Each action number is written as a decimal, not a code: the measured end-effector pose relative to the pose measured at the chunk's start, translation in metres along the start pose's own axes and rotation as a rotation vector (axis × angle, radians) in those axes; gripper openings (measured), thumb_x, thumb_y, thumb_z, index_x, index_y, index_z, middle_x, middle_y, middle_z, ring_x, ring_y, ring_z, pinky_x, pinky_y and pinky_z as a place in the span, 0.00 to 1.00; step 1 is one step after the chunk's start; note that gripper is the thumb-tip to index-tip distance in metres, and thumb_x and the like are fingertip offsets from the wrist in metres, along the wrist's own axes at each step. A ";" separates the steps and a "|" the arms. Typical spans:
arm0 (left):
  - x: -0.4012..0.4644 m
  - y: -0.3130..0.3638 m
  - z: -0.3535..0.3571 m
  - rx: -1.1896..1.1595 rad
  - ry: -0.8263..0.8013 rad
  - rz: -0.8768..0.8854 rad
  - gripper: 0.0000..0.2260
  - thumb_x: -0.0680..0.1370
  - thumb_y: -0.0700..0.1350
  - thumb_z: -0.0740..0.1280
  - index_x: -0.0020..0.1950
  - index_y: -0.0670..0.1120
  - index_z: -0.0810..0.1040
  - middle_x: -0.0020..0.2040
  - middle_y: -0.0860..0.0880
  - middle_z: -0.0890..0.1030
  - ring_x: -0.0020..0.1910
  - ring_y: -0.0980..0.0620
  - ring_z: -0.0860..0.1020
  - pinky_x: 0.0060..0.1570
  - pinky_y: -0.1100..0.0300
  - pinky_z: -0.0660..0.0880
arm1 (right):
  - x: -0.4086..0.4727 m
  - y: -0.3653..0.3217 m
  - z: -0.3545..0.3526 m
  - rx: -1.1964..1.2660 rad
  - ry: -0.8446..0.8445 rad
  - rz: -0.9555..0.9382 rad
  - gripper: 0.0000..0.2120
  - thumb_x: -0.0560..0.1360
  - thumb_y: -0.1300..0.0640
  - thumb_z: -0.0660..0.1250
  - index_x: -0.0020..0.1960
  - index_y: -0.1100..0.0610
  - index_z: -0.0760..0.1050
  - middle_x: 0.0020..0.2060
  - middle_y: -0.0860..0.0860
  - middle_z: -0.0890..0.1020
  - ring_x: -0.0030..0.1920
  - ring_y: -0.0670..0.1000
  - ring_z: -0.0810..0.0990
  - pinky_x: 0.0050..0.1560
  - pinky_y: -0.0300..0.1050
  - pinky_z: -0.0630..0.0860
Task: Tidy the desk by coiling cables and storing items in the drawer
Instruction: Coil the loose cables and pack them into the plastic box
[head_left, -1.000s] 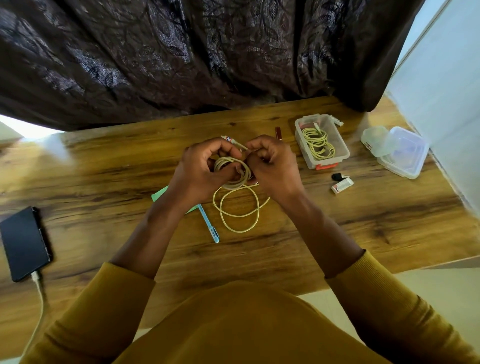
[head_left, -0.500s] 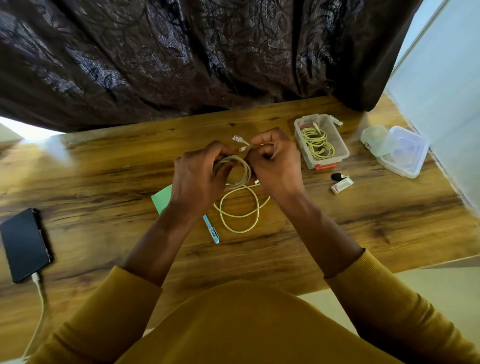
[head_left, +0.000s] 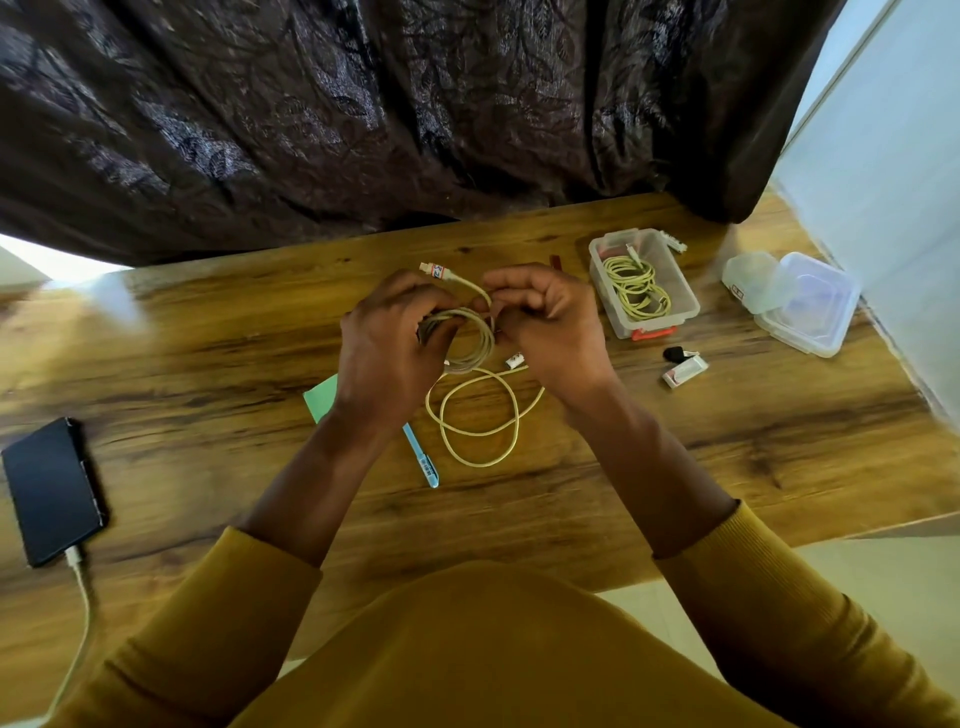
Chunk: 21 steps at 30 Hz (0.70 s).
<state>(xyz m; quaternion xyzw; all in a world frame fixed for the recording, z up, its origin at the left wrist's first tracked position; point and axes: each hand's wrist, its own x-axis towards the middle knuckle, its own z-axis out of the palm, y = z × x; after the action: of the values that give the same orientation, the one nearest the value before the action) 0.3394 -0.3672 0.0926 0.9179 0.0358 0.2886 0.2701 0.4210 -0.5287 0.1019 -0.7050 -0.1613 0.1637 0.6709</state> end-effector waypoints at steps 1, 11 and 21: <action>-0.001 -0.001 0.001 -0.007 -0.003 -0.013 0.07 0.77 0.43 0.75 0.54 0.45 0.87 0.53 0.50 0.85 0.49 0.54 0.84 0.46 0.52 0.82 | 0.001 0.000 -0.001 0.043 0.002 0.001 0.16 0.77 0.75 0.66 0.61 0.64 0.81 0.48 0.58 0.88 0.48 0.55 0.88 0.44 0.46 0.84; 0.001 0.000 -0.004 -0.129 0.011 -0.162 0.06 0.77 0.44 0.78 0.52 0.45 0.87 0.46 0.53 0.86 0.39 0.58 0.83 0.37 0.59 0.79 | -0.001 0.002 -0.003 0.084 -0.116 -0.053 0.10 0.78 0.68 0.70 0.59 0.65 0.84 0.50 0.54 0.88 0.48 0.43 0.85 0.48 0.36 0.79; -0.006 0.003 -0.005 -0.130 0.033 -0.008 0.08 0.77 0.40 0.77 0.54 0.41 0.86 0.50 0.48 0.84 0.46 0.59 0.83 0.44 0.69 0.77 | 0.002 -0.007 -0.007 0.222 -0.220 0.169 0.12 0.73 0.73 0.74 0.49 0.58 0.79 0.39 0.52 0.84 0.37 0.46 0.83 0.36 0.38 0.77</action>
<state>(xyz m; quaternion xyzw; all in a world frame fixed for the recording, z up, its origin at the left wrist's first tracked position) 0.3317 -0.3686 0.0948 0.8933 0.0251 0.3044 0.3298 0.4263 -0.5335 0.1095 -0.6156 -0.1549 0.3125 0.7067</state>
